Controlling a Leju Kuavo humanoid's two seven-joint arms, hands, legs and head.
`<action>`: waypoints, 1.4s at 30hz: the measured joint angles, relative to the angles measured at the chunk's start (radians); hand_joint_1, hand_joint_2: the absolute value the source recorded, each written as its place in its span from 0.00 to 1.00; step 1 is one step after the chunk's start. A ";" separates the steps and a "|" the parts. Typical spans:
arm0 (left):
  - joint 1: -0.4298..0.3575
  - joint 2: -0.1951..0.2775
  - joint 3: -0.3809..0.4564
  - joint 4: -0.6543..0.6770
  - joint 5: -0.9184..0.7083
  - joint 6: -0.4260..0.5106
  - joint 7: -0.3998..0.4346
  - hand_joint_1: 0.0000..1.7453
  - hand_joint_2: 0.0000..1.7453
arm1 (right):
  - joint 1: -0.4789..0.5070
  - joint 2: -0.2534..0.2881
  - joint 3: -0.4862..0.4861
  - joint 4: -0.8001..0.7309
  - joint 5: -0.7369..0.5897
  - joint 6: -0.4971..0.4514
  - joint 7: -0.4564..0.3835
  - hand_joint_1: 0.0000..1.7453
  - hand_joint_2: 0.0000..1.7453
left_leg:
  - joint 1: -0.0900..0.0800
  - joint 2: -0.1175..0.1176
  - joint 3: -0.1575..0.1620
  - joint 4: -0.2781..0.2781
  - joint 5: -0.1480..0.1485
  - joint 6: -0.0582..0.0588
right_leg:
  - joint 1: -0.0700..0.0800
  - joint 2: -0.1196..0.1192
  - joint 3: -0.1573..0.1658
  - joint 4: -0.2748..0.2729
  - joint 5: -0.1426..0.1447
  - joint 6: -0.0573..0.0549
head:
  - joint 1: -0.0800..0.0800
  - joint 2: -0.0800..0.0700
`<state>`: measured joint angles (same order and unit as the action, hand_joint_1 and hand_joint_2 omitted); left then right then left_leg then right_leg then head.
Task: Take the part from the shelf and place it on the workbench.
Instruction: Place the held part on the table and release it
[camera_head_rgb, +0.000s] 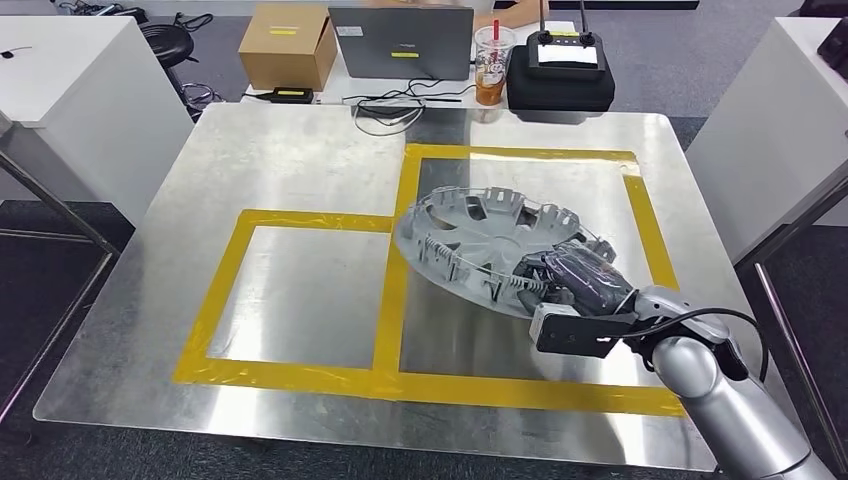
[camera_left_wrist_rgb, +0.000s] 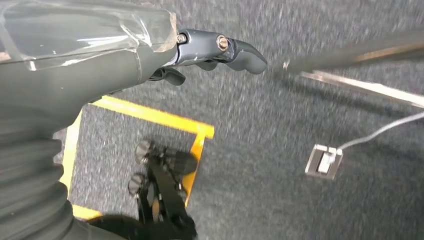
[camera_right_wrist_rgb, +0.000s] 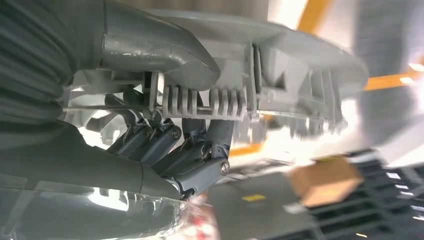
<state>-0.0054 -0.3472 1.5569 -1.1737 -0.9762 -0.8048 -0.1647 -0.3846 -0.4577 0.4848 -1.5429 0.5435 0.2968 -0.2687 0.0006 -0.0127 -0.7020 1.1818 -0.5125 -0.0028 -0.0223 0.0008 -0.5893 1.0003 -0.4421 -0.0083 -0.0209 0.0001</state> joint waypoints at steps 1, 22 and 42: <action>0.001 0.003 0.000 -0.005 0.003 0.001 0.005 0.00 1.00 | 0.008 -0.003 -0.004 0.021 0.005 -0.004 0.000 0.95 1.00 | 0.003 0.003 -0.033 0.068 -0.026 -0.004 | 0.000 0.000 0.000 0.000 -0.001 0.000 | 0.000 0.000; 0.004 0.061 0.000 0.072 -0.080 0.034 -0.082 0.00 1.00 | 0.029 -0.007 -0.011 0.356 0.084 -0.022 0.010 0.95 1.00 | -0.009 -0.004 0.115 -0.193 0.093 0.042 | 0.003 -0.001 -0.019 0.052 -0.026 0.044 | 0.003 0.000; -0.001 0.045 0.000 0.036 -0.121 0.005 -0.181 0.00 0.00 | 0.044 0.081 -0.063 0.348 0.112 -0.160 -0.118 0.00 0.00 | 0.002 0.007 0.138 -0.187 0.062 0.024 | 0.002 0.002 0.013 -0.007 0.003 0.027 | -0.001 0.000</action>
<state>-0.0066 -0.3022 1.5564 -1.1377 -1.0970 -0.7996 -0.3457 -0.3404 -0.3764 0.4218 -1.1946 0.6558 0.1365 -0.3867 0.0027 -0.0062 -0.5643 0.9944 -0.4508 0.0207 -0.0202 0.0032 -0.5764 0.9938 -0.4395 0.0191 -0.0220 0.0003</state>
